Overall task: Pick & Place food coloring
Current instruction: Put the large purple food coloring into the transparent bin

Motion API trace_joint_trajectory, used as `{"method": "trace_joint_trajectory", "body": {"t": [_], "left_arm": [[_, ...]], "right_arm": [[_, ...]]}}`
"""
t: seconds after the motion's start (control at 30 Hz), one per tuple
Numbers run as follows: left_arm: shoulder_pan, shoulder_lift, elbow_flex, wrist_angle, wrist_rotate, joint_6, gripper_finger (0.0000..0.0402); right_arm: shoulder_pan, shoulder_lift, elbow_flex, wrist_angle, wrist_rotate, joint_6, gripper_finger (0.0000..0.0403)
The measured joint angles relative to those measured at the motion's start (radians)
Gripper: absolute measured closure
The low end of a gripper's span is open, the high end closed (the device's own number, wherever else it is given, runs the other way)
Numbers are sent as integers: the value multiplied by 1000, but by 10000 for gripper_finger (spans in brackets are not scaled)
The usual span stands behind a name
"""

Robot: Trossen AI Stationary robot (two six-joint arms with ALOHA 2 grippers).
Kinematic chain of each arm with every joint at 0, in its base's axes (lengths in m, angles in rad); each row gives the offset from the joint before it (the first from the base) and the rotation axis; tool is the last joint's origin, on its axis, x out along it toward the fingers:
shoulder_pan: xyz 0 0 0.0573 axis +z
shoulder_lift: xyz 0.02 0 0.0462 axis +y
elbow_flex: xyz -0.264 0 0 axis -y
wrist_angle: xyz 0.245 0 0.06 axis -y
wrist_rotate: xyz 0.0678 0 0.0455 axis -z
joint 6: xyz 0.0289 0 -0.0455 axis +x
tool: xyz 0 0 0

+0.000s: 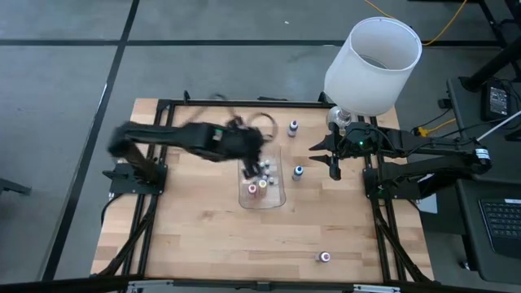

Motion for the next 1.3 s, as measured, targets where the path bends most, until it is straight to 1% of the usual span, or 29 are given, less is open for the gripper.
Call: {"method": "trace_joint_trajectory", "body": {"t": [0.1,0.17,0.2,0.27,0.33,0.43,0.53,0.6,0.67,0.73,0.9,1.07,1.13,1.17,1.23,1.3], "left_arm": [[7,-188,-177,47,-18,15,209],[20,-338,-332,134,-15,12,217],[27,-413,-415,192,-12,4,222],[41,-566,-596,364,-5,-14,234],[51,-706,-778,543,29,-18,252],[65,-884,-1027,773,74,-31,285],[78,-1036,-1231,926,104,-62,322],[84,-1131,-1337,982,138,-86,349],[91,-1217,-1416,1008,183,-98,378],[97,-1304,-1474,1006,230,-92,394],[122,-1511,-1555,1002,321,-27,399],[146,-1681,-1635,950,336,-20,399],[150,-1685,-1663,986,357,-22,399],[151,-1685,-1672,990,384,-21,399],[150,-1667,-1683,1057,455,-12,399],[150,-1673,-1714,1077,493,0,399]], "right_arm": [[0,0,0,0,0,0,265],[0,0,0,0,0,0,265],[0,0,0,0,0,0,265],[0,0,0,0,0,0,265],[0,0,0,0,0,0,265],[0,0,0,0,0,0,265],[0,0,0,0,0,0,265],[0,0,0,0,0,0,265],[0,0,0,0,0,0,265],[0,0,0,0,0,0,265],[0,0,0,0,0,0,265],[0,0,0,0,0,0,265],[0,0,0,1,0,0,265],[0,0,0,0,0,0,265],[0,0,0,0,0,0,265],[0,0,0,0,0,0,265]]}}
